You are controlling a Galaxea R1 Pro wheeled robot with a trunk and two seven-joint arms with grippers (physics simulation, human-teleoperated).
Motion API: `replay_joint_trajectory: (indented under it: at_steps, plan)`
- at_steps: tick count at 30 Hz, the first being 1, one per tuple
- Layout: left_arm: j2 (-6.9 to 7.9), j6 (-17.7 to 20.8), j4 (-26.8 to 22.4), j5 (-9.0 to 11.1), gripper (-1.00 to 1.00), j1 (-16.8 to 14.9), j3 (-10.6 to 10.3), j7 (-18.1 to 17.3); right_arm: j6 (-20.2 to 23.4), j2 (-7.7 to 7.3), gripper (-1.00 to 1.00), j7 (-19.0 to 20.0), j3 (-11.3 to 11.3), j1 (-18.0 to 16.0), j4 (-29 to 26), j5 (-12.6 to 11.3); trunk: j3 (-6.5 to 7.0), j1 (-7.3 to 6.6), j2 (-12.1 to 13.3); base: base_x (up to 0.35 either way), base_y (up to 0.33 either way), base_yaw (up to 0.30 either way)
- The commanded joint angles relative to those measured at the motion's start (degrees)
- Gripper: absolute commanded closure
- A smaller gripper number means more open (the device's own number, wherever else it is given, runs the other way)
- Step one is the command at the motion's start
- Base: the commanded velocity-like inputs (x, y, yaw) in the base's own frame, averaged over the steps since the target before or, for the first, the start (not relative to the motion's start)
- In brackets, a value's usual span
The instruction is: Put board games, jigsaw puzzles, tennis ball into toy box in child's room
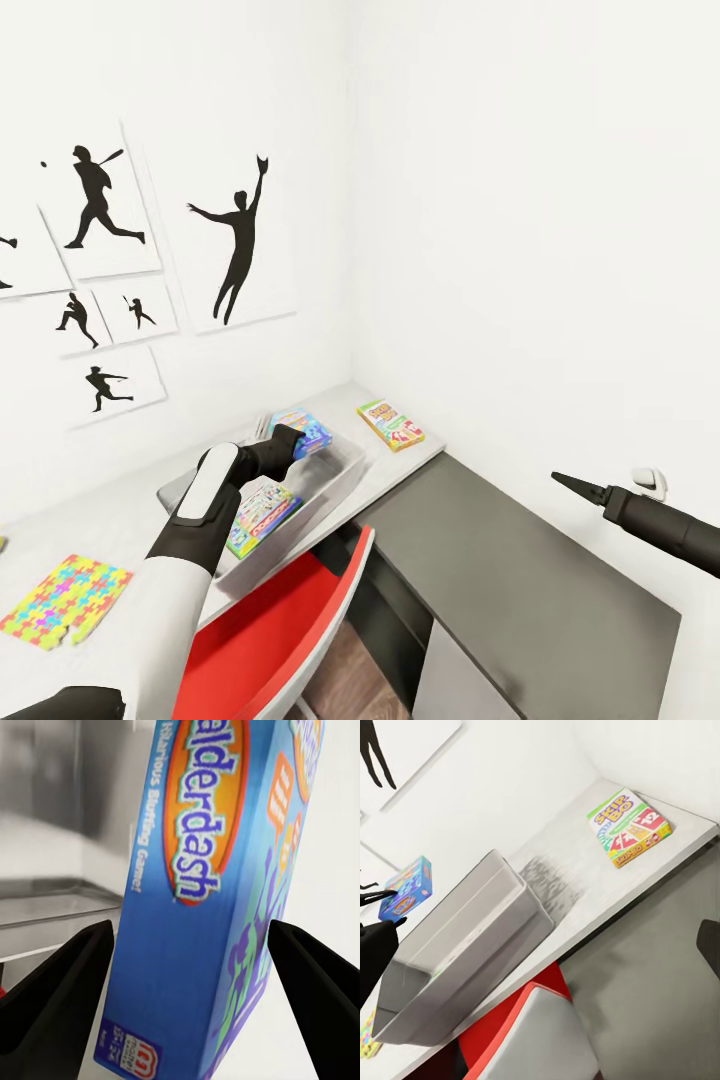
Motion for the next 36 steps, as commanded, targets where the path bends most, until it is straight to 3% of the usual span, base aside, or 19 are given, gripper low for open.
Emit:
replay_joint_trajectory:
  at_steps: [1, 13, 36]
  plan:
    - [-0.01, 0.0, -0.1, 0.3, 1.0, -0.1, 0.0, 0.4, 0.3, 0.0, -1.0, 0.2, -0.1, -0.1, 0.0, 0.1, -0.13, 0.04, -0.1, 0.0, 0.0, -0.009]
    - [-0.01, 0.0, -0.1, 0.3, 1.0, -0.1, 0.0, 0.4, 0.3, 0.0, -1.0, 0.2, -0.1, -0.1, 0.0, 0.1, -0.38, 0.04, -0.1, 0.0, 0.0, -0.003]
    - [-0.01, -0.2, -0.2, 0.3, 1.0, -0.1, 0.0, 0.4, 0.3, 0.0, -1.0, 0.2, 0.0, -0.1, 0.0, 0.1, -2.37, 0.04, -0.1, 0.0, 0.0, 0.0]
